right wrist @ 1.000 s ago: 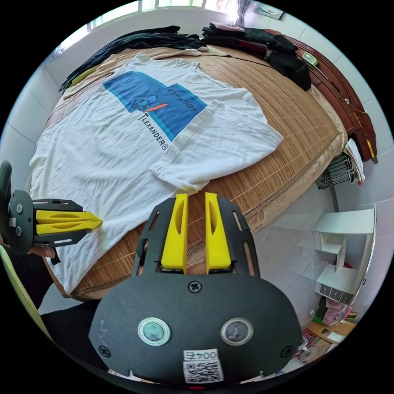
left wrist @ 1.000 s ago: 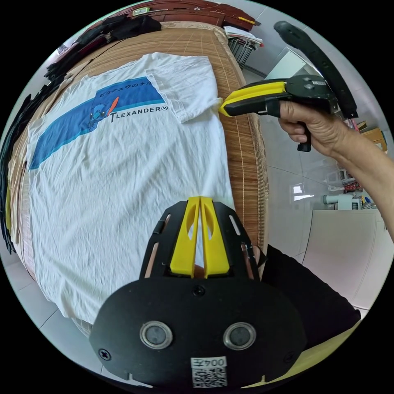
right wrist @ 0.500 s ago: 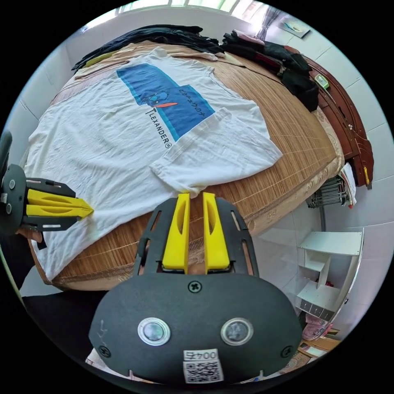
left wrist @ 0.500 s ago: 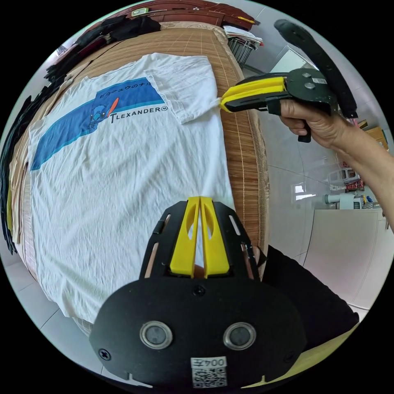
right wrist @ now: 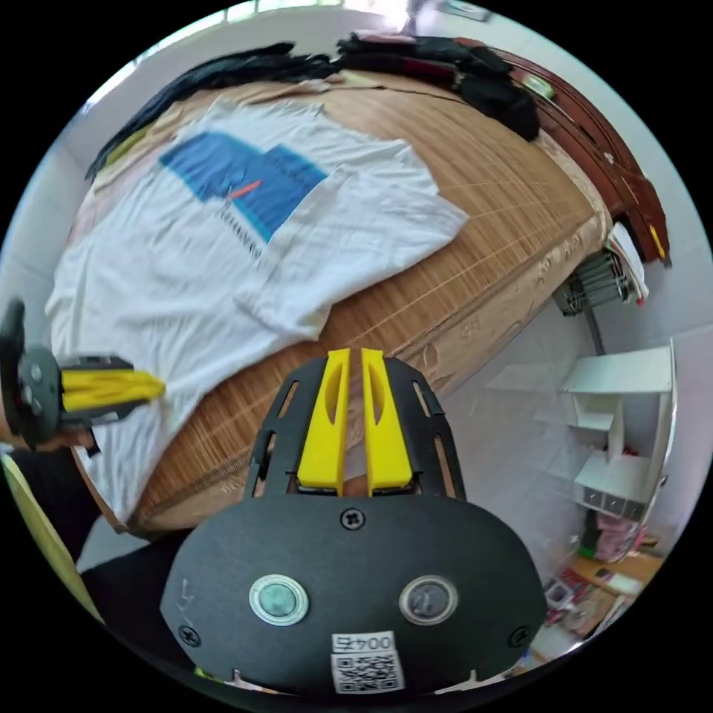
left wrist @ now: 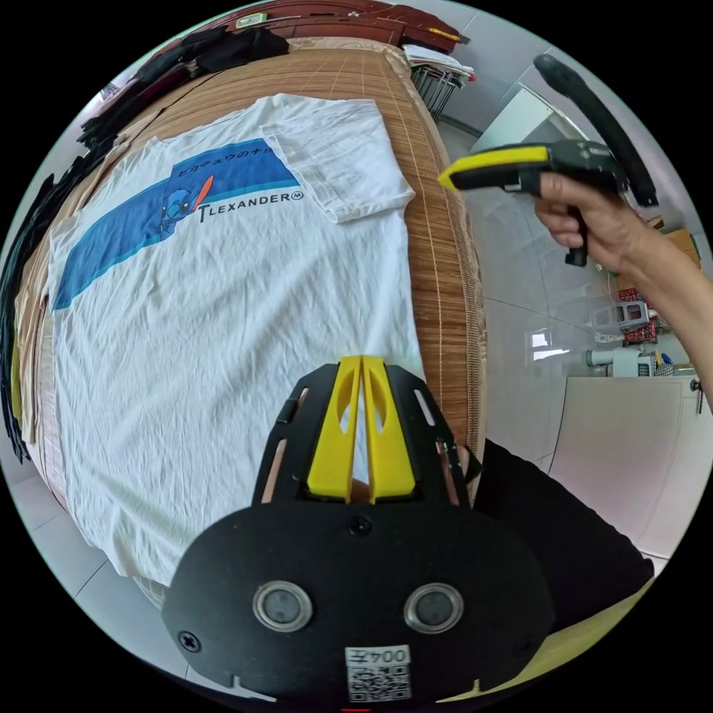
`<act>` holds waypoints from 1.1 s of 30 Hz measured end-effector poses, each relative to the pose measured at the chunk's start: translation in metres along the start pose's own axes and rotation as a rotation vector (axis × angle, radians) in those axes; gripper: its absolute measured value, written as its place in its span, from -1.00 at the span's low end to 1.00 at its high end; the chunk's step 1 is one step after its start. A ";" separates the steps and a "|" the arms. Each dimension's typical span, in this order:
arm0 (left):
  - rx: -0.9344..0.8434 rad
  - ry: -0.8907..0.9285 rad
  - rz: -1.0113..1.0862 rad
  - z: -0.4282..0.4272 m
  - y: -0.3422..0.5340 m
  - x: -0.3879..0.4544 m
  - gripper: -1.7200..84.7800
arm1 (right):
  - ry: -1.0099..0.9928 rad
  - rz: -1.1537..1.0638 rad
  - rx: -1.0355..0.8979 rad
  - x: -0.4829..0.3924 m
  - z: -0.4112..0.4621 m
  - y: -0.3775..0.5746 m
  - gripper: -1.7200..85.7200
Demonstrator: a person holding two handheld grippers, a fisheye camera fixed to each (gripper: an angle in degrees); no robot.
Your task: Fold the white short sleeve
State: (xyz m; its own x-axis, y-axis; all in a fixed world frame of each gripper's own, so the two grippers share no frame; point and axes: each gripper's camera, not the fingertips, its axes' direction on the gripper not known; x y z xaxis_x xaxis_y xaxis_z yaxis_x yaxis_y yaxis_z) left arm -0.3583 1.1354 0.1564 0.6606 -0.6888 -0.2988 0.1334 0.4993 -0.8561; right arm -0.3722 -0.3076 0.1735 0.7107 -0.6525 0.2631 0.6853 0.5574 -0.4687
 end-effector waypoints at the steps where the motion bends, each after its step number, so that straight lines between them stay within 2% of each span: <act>1: -0.001 0.001 0.001 0.001 0.000 -0.001 -0.95 | -0.035 0.057 0.043 0.015 -0.008 -0.013 -0.87; 7: -0.011 -0.007 0.023 0.011 0.002 -0.006 -0.95 | -0.166 0.210 0.183 0.078 -0.024 -0.115 -0.89; 10: -0.003 -0.015 0.043 0.018 0.005 -0.007 -0.95 | -0.149 0.228 0.117 0.094 -0.007 -0.163 -0.92; 14: 0.001 -0.029 0.062 0.025 0.007 -0.006 -0.95 | -0.105 0.196 -0.112 0.109 0.040 -0.203 -0.94; 17: -0.005 -0.065 0.093 0.031 0.007 0.001 -0.95 | -0.097 0.224 -0.075 0.121 0.019 -0.212 -0.96; 19: -0.007 -0.093 0.116 0.035 0.007 0.006 -0.95 | -0.083 0.180 -0.003 0.112 -0.011 -0.209 -0.96; 22: -0.014 -0.165 0.166 0.043 0.006 0.021 -0.95 | -0.162 0.086 0.013 0.076 -0.056 -0.188 -0.97; 26: -0.038 -0.258 0.211 0.052 0.002 0.041 -0.95 | -0.234 -0.034 -0.141 0.001 -0.071 -0.132 -0.97; 31: -0.111 -0.370 0.256 0.067 -0.012 0.066 -0.95 | -0.115 -0.084 -0.326 -0.045 -0.035 -0.091 -0.97; 33: -0.150 -0.371 0.250 0.071 -0.023 0.069 -0.95 | -0.101 -0.061 -0.306 -0.044 -0.032 -0.087 -0.97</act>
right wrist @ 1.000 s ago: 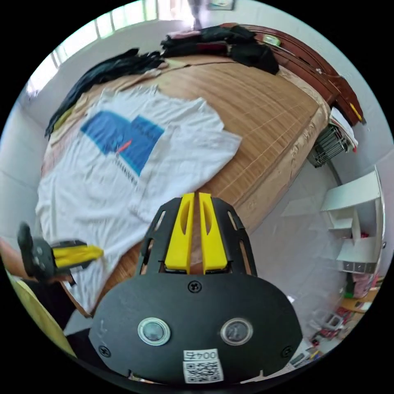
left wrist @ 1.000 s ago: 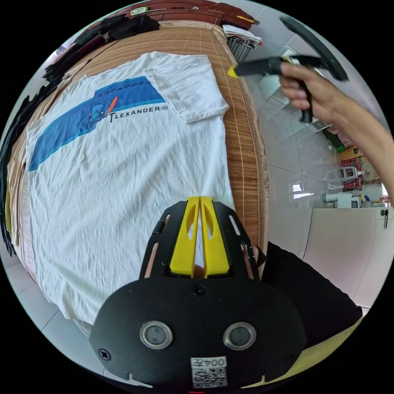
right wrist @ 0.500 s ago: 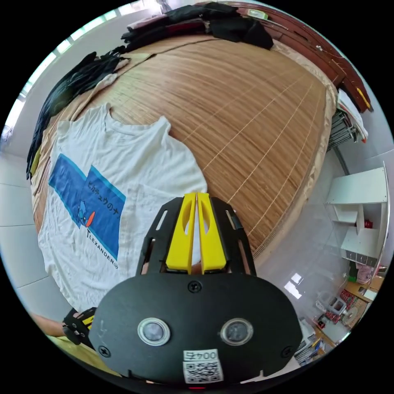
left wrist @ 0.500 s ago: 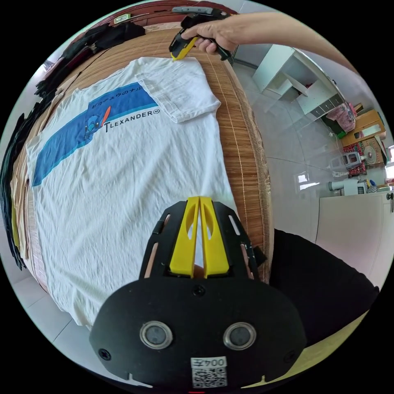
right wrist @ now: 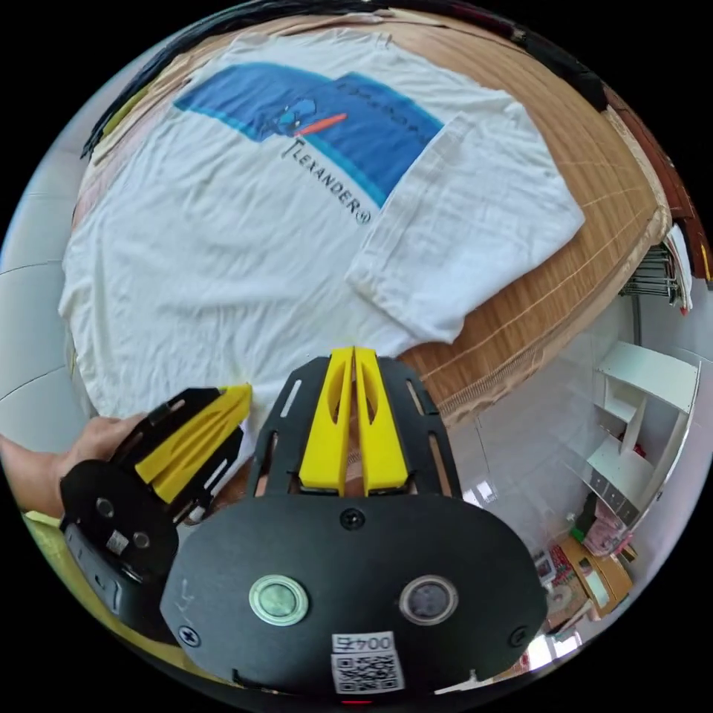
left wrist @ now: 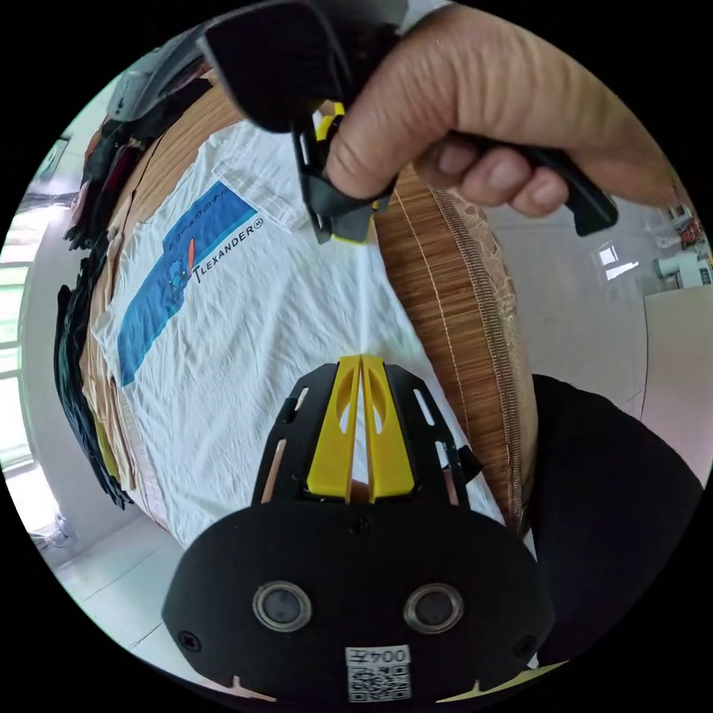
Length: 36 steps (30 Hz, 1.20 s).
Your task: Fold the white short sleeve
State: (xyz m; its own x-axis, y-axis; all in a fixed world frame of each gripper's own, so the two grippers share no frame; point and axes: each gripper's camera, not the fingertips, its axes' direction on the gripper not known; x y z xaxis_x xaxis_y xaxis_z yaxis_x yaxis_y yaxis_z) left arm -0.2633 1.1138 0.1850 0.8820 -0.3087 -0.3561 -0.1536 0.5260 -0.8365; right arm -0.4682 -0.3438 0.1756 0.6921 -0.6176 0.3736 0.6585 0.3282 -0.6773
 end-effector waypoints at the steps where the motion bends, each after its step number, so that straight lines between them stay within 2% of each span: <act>1: -0.009 0.008 -0.006 0.000 -0.003 -0.001 -0.95 | -0.013 0.009 0.017 0.002 -0.004 -0.001 -0.97; 8: -0.065 0.188 -0.185 0.004 -0.023 -0.027 -0.95 | 0.011 -0.074 -0.011 0.003 -0.026 -0.011 -0.97; 18: -0.060 -0.003 0.000 -0.010 -0.046 0.021 -0.95 | 0.026 -0.099 -0.015 0.007 -0.055 -0.009 -0.97; 20: -0.036 0.011 0.014 -0.013 -0.046 0.021 -0.95 | 0.028 -0.109 0.007 0.010 -0.063 -0.003 -0.97; 23: -0.021 0.120 -0.098 -0.019 -0.047 0.006 -0.94 | 0.038 -0.099 0.027 0.011 -0.074 0.005 -0.97; 26: -0.008 0.184 -0.096 -0.029 -0.049 -0.008 -0.91 | 0.050 -0.071 -0.019 0.017 -0.095 0.006 -0.95; 30: 0.096 0.176 -0.167 -0.072 -0.035 -0.044 -0.83 | -0.016 0.010 0.120 0.021 -0.156 0.003 -0.87; 34: 0.113 0.145 -0.168 -0.099 -0.015 -0.072 -0.67 | -0.109 -0.085 0.208 -0.009 -0.212 -0.038 -0.76; 36: 0.069 0.057 -0.194 -0.101 -0.001 -0.087 -0.61 | -0.116 -0.146 0.239 -0.030 -0.232 -0.068 -0.73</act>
State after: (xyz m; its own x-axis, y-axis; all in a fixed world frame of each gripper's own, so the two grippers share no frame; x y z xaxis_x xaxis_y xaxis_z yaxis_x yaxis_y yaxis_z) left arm -0.3848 1.0596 0.1745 0.8651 -0.4527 -0.2160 0.0491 0.5049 -0.8618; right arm -0.6024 -0.5132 0.0637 0.6053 -0.5894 0.5350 0.7947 0.4097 -0.4478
